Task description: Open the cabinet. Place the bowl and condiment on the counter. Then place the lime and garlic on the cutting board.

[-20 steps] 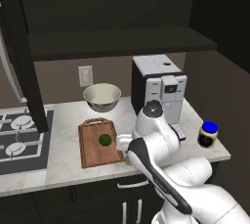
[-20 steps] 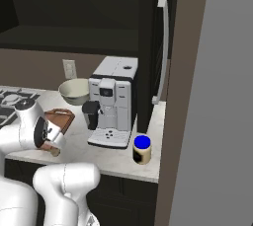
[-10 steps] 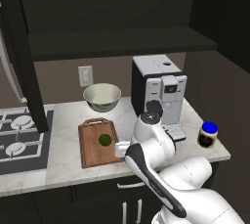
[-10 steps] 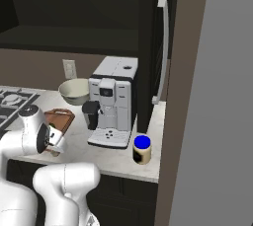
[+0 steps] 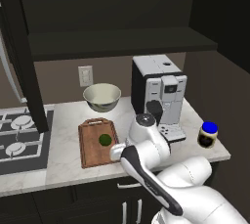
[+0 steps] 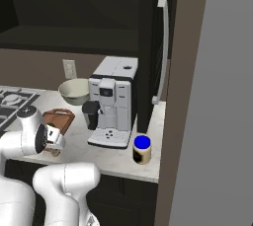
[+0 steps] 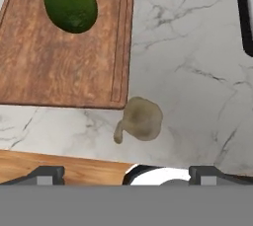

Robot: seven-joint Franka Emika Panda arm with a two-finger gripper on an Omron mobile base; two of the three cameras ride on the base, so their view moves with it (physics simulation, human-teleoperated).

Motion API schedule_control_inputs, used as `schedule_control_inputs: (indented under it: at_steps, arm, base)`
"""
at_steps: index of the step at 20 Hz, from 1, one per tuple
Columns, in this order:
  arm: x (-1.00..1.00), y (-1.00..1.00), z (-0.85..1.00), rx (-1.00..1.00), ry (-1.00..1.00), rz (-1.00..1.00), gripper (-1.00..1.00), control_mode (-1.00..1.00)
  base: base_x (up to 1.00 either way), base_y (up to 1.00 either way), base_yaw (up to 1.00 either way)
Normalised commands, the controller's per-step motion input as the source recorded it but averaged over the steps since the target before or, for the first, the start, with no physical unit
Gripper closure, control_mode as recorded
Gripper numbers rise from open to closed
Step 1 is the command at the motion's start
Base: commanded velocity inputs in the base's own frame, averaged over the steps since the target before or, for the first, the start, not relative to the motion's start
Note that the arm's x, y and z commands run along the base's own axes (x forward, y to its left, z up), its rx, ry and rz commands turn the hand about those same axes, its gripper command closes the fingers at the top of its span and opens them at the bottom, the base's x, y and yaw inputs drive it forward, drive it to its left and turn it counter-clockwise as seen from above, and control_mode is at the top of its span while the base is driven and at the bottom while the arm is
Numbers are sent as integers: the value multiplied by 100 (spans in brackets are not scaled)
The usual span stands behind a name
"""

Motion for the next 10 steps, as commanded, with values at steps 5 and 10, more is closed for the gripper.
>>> schedule_control_inputs:
  at_steps: [5,10]
  arm:
    - [24,0,-47,0,0,10,-100,-100]
    - [20,-3,-34,0,0,6,-100,-100]
  base:
    - [0,0,0]
    - [0,0,0]
